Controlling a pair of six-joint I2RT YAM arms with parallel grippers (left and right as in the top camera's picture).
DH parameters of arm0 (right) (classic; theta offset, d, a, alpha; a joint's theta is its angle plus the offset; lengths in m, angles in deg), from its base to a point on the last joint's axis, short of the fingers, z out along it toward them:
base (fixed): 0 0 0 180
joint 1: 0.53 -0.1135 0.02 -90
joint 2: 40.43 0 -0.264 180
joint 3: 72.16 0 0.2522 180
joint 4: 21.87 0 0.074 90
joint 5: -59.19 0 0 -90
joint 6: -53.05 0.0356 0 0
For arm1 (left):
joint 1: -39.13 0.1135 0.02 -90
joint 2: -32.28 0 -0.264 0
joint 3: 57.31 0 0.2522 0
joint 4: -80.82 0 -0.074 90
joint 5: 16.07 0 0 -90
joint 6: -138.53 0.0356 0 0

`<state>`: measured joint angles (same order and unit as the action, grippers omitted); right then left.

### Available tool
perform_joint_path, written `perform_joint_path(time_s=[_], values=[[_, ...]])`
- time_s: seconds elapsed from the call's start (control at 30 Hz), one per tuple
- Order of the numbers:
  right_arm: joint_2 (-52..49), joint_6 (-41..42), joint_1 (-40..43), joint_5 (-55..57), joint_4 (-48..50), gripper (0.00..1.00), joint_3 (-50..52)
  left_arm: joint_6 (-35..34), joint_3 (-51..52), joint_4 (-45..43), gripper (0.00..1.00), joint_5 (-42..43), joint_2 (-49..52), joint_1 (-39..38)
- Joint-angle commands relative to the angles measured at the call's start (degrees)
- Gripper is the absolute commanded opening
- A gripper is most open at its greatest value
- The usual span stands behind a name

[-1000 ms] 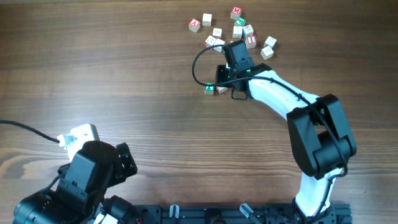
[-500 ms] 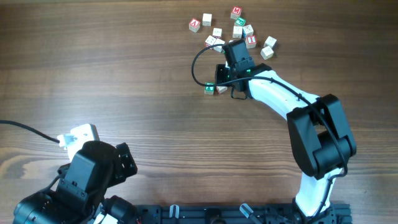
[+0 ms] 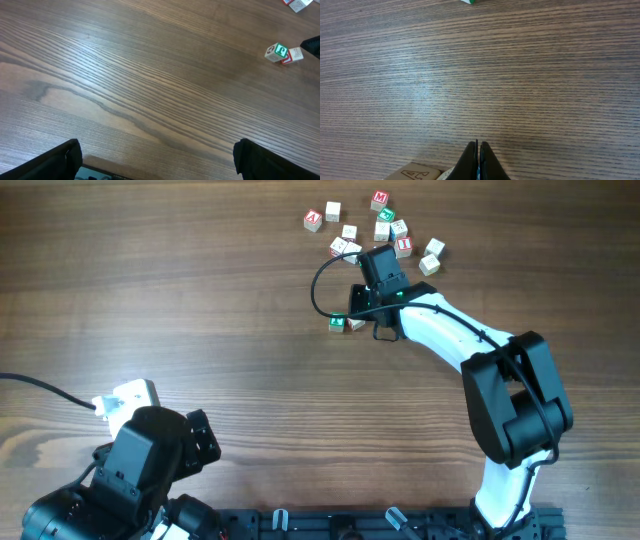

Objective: Form a circle

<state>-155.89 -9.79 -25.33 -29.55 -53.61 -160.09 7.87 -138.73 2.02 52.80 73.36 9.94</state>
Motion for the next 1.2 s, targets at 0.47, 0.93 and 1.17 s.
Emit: perform_joint_path(time_s=[0.47,0.93,1.17], values=[[-1.33,-0.70,-0.20,-2.16,-0.28,0.05,0.66,-0.74,0.22,0.07,1.00,0.07,0.11,0.07],[-1.33,-1.42,-0.17,1.31,1.44,0.05,0.63,-0.74,0.22,0.07,1.00,0.07,0.11,0.07],[-1.33,-2.19,2.97,2.27,2.95,0.25,-2.36,-0.74,0.22,0.07,1.00,0.07,0.11,0.07]])
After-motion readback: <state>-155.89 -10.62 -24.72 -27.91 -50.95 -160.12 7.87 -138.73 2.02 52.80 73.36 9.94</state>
